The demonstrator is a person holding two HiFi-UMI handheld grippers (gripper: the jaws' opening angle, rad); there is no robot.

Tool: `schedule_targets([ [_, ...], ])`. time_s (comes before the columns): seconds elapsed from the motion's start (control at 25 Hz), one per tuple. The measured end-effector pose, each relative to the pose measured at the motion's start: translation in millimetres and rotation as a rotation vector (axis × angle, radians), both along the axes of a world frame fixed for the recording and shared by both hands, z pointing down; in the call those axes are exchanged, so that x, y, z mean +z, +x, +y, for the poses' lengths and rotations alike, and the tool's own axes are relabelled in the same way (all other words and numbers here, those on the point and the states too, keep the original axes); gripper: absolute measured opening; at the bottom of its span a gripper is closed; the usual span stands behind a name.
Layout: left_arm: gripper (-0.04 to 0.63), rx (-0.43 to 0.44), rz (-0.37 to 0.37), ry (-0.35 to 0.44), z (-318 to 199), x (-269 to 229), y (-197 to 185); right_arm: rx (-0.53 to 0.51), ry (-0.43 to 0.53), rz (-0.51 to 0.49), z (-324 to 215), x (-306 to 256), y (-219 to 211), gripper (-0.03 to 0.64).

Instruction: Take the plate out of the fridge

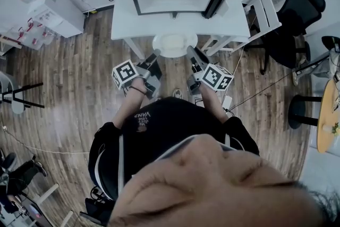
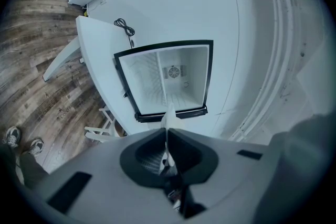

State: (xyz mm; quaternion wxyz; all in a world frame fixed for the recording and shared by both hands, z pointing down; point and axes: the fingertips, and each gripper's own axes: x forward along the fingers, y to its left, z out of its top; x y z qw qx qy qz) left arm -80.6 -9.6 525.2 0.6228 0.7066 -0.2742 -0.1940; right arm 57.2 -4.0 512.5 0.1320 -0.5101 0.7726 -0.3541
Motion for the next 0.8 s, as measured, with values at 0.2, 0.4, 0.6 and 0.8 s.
schedule_targets([
  [0.2, 0.028, 0.001, -0.012, -0.009, 0.4, 2.6, -5.6, 0.006, -0.005, 0.0, 1.8, 2.1, -4.7, 0.104],
  [0.4, 0.028, 0.0, -0.011, -0.016, 1.5, 5.4, -8.8, 0.007, -0.008, 0.003, 2.7, 2.7, -7.7, 0.104],
  [0.6, 0.028, 0.001, -0.011, -0.02, 0.1, 6.8, -10.1, 0.01, -0.01, 0.006, 1.5, 4.2, -8.5, 0.104],
  [0.8, 0.028, 0.003, -0.005, -0.017, -1.9, 5.7, -8.0, 0.012, -0.007, 0.008, -0.6, 1.7, -7.2, 0.103],
])
